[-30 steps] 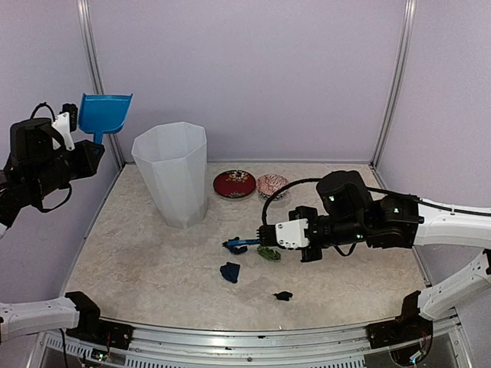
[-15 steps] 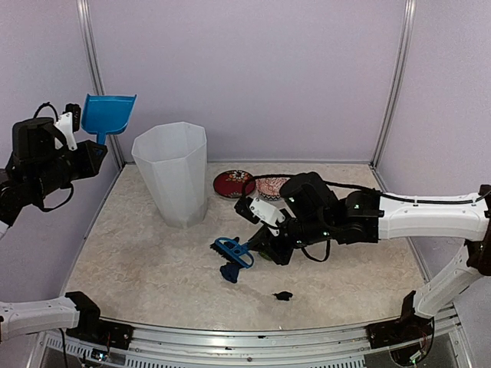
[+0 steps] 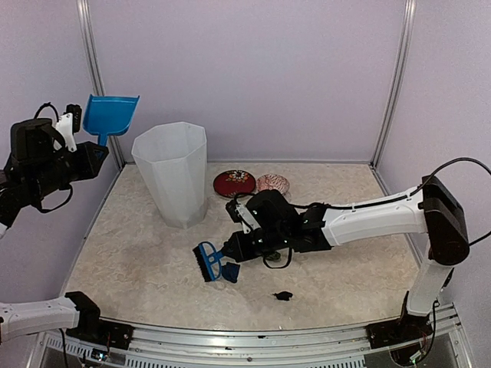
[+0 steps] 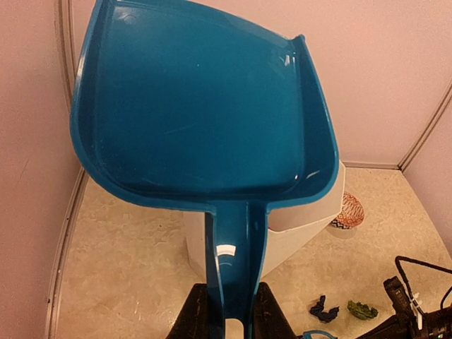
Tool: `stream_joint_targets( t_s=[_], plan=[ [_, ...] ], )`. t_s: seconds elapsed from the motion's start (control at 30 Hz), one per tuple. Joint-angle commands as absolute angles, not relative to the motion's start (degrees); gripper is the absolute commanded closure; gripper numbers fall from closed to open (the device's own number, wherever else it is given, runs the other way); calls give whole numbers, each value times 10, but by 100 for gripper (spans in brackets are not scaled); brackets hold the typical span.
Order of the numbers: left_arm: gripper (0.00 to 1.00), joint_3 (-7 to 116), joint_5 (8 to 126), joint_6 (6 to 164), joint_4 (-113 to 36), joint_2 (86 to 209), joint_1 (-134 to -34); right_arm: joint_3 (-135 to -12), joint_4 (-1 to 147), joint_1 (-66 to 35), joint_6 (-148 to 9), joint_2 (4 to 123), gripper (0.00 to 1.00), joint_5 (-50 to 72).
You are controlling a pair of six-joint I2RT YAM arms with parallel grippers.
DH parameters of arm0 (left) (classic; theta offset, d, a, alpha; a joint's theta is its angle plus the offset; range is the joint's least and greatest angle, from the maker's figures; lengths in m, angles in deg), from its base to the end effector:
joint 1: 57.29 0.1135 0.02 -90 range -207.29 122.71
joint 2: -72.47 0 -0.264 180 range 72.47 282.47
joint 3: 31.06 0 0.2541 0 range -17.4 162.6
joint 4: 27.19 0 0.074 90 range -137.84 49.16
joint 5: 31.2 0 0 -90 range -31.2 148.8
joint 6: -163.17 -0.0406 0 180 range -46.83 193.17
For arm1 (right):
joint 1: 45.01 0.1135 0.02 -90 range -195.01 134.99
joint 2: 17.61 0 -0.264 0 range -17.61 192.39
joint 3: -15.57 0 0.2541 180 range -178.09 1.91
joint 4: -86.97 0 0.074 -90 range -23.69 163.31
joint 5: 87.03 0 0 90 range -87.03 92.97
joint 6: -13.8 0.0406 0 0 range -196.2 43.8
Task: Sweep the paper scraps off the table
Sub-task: Sweep the paper scraps at the center of the board.
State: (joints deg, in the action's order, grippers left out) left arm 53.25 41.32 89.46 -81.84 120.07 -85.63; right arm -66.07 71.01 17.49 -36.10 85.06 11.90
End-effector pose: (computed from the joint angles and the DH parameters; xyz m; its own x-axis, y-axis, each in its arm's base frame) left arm 0.1404 -0.0619 0.4256 -0.3167 -0.1332 -0.9391 0.1171 0.9770 -0.1781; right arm 0.1820 0.3632 0.2112 -0.8138 -0.1853 -0.5508 -0.5351 0.6086 0.5859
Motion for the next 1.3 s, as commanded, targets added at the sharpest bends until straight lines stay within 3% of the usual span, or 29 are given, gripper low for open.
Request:
stream_joint_targets(
  t_s=[0.0, 0.43, 0.83, 1.07, 1.27],
  plan=[
    [100, 537, 423, 882, -826, 1189, -858, -659, 780, 147, -253, 865, 100, 109],
    [100, 529, 418, 870, -825, 1186, -858, -563, 775, 78, -157, 853, 100, 99],
    [100, 535, 435, 869, -822, 1196, -858, -430, 708, 45, -145, 683, 100, 45],
    [100, 538, 433, 870, -817, 1201, -858, -429, 713, 54, -227, 580, 100, 68],
    [100, 540, 434, 870, -816, 1205, -858, -476, 741, 111, -250, 621, 100, 134]
  ],
)
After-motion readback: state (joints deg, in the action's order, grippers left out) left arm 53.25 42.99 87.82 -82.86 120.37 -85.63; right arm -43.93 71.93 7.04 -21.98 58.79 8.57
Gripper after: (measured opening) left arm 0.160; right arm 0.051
